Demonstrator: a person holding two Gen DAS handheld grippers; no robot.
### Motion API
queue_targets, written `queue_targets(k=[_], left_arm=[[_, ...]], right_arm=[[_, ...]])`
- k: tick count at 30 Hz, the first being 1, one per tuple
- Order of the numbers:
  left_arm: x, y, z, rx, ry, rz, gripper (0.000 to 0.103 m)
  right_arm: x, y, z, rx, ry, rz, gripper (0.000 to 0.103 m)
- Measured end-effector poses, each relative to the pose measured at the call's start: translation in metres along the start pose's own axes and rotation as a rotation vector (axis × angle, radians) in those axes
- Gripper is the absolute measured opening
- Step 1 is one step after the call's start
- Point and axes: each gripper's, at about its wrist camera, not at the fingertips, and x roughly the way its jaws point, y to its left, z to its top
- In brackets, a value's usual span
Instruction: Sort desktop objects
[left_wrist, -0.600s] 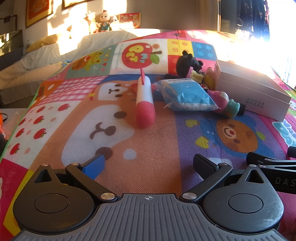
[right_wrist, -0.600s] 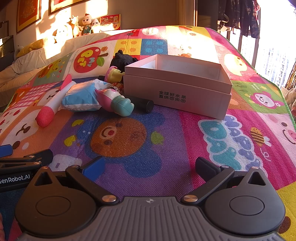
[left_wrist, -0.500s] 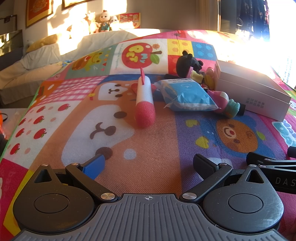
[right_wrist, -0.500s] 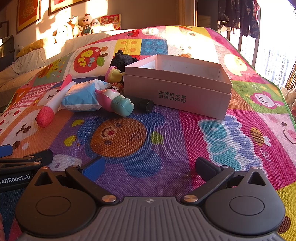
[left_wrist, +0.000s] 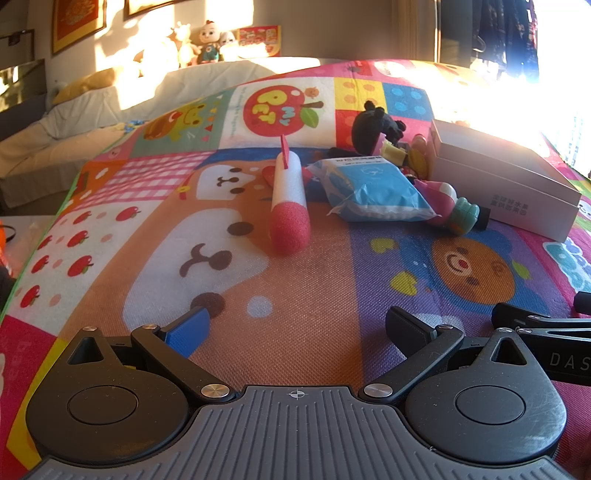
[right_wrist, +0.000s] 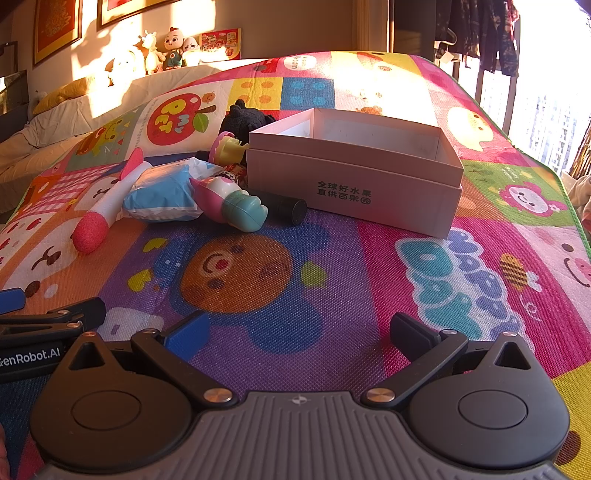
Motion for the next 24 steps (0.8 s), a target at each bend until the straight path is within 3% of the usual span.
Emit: queue_targets(k=[11, 22, 24], left_arm=[[-0.010, 0.010, 0.003, -0.005, 0.008, -0.010, 0.103], [-0.005, 0.011, 0.005, 0.064, 0.060, -0.074, 0.103], [-0.007, 0.012, 0.011, 0.091, 0.055, -0.116, 0.103]], right_arm=[[-0.001, 0.001, 0.001, -0.001, 0.008, 0.000, 0.103], [-0.006, -0.002, 0.000, -0.022, 0.028, 0.023, 0.103], [-0.007, -0.001, -0.002, -0.037, 0.028, 0.028, 0.103]])
